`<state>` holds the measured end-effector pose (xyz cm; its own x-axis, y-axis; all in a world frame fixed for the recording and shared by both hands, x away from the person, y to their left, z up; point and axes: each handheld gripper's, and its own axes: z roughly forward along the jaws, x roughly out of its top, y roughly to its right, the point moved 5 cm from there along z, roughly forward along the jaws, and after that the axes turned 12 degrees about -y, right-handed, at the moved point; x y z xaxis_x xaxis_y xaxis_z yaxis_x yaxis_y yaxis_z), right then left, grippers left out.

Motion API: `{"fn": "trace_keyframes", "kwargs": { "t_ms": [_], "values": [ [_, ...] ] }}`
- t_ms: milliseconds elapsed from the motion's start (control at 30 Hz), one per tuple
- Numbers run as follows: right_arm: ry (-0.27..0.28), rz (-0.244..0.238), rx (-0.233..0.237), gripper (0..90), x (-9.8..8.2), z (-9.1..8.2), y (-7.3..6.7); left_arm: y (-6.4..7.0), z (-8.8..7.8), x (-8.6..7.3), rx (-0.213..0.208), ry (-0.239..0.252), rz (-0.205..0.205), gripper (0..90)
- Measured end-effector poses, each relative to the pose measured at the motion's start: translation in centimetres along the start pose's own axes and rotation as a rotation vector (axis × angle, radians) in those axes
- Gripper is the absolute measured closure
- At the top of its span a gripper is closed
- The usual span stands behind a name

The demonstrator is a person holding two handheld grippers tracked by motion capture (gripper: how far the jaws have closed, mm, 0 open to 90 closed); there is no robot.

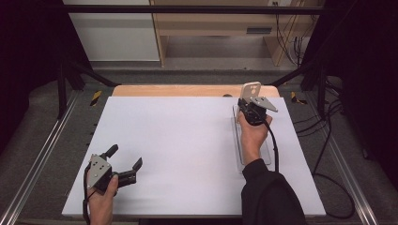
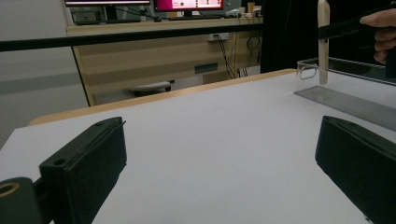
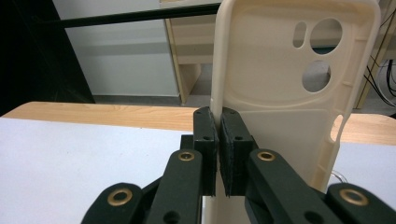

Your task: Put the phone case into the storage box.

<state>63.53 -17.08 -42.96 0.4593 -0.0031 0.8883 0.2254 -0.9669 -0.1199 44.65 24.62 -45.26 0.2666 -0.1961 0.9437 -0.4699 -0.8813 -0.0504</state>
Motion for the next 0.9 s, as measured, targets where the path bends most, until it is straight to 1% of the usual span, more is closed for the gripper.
{"fn": "trace_keyframes", "kwargs": {
  "t_ms": [100, 333, 467, 600, 767, 900],
  "values": [
    [-0.002, -0.002, 0.000, 86.3, -0.06, 0.06, 0.00, -0.13, -0.07, 0.00, 0.005, 0.004, -0.005, 1.7],
    [-0.002, -0.006, -0.006, 86.3, -0.07, 0.10, 0.27, -0.39, -0.14, -0.03, -0.001, 0.011, -0.023, 1.7],
    [0.004, 0.004, -0.011, 86.3, -0.07, 0.05, 0.28, -0.34, -0.15, 0.00, -0.003, 0.012, -0.022, 1.7],
    [0.014, -0.013, -0.020, 86.3, 0.14, 0.01, -0.03, -0.25, -0.08, 0.01, -0.006, 0.010, -0.018, 1.7],
    [0.002, 0.006, -0.029, 86.3, -0.07, 0.22, 0.42, -0.27, -0.13, 0.02, -0.006, 0.010, -0.015, 1.7],
    [0.001, 0.008, -0.026, 86.3, -0.15, 0.33, 0.49, -0.27, -0.12, 0.03, -0.007, 0.012, -0.018, 1.7]
  ]
}}
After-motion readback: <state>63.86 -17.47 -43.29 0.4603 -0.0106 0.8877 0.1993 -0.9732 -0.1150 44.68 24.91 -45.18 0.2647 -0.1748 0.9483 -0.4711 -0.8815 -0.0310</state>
